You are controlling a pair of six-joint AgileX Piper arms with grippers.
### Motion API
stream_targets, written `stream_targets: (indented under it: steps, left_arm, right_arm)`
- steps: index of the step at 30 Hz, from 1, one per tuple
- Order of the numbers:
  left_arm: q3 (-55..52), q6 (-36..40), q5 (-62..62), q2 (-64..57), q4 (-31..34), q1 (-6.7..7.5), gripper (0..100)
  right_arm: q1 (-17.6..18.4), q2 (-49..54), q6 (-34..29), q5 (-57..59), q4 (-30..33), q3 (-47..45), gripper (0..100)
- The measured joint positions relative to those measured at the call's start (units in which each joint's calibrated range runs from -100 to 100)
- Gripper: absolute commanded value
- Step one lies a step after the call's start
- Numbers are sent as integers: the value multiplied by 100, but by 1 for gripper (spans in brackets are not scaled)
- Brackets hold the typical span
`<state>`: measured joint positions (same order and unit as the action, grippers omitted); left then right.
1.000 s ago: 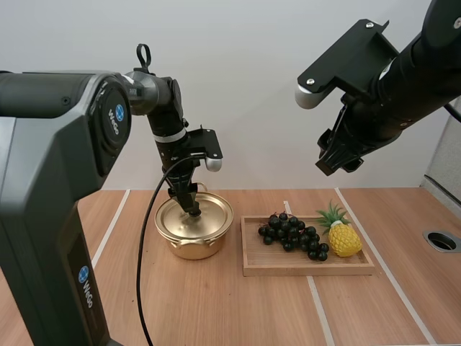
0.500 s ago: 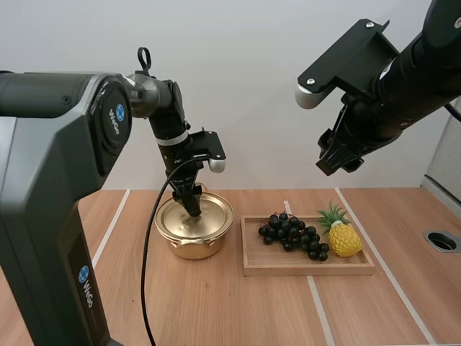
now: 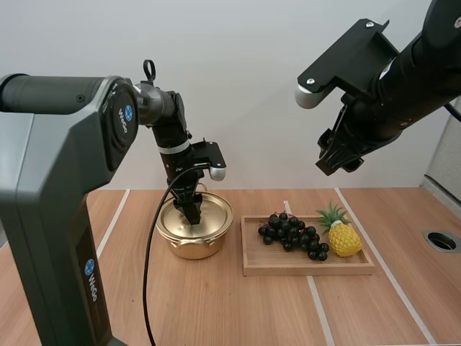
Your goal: Open the pot, put the grape inside, and close it
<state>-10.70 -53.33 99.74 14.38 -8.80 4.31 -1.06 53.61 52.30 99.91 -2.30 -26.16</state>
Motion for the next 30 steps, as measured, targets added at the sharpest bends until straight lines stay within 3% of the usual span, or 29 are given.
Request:
stream_targets:
  steps: [7, 10, 12, 25, 30]
  left_arm:
    - [0, -22, 0, 33, 0, 0, 100]
    - [0, 1, 26, 33, 0, 0, 45]
    - [0, 10, 12, 33, 0, 0, 0]
    - [0, 10, 26, -112, 13, 0, 0]
    - [12, 10, 26, -748, 54, 0, 0]
  right_arm:
    - [0, 0, 0, 0, 0, 0, 100]
    - [0, 0, 0, 0, 0, 0, 100]
    - [0, 0, 0, 0, 0, 0, 100]
    - [0, 0, 0, 0, -55, 0, 100]
    - [0, 0, 0, 0, -59, 0, 100]
